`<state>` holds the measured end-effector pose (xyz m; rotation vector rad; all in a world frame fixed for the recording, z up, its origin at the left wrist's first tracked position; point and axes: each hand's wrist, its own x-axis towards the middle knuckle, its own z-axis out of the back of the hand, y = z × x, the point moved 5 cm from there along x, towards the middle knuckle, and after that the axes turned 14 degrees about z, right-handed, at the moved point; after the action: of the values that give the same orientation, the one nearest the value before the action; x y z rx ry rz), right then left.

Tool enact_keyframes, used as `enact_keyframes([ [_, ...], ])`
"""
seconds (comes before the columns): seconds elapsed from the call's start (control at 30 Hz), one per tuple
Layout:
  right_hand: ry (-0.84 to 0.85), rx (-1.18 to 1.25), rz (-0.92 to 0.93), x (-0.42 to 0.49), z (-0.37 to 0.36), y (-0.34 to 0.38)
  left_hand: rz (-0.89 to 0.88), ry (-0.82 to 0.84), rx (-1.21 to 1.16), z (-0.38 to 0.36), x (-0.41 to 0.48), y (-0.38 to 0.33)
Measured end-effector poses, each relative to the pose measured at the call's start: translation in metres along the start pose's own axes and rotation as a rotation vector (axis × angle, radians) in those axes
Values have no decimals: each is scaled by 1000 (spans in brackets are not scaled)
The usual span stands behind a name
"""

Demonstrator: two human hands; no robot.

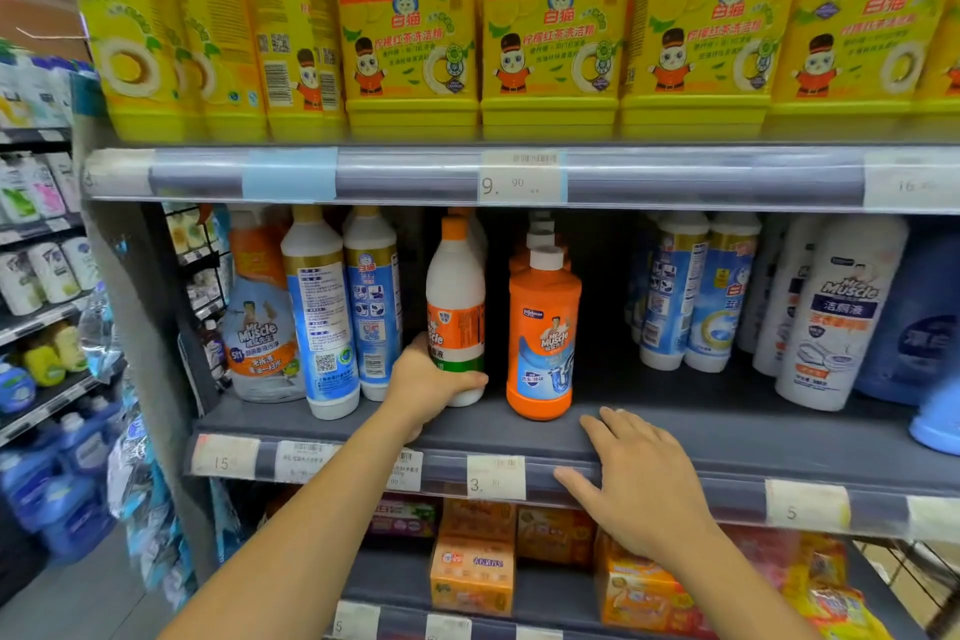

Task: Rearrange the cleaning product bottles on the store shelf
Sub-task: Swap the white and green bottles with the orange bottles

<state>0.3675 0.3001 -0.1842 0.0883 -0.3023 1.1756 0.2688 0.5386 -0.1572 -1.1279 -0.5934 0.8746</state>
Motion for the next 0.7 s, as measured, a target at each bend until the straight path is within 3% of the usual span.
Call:
enact_keyframes([
  [0.53,-4,28,-10,-1,4,2,2,-32,118,3,-9,-6],
  [0.7,-50,134,-31,-2,16,15,87,43,204,9,-26,-3],
])
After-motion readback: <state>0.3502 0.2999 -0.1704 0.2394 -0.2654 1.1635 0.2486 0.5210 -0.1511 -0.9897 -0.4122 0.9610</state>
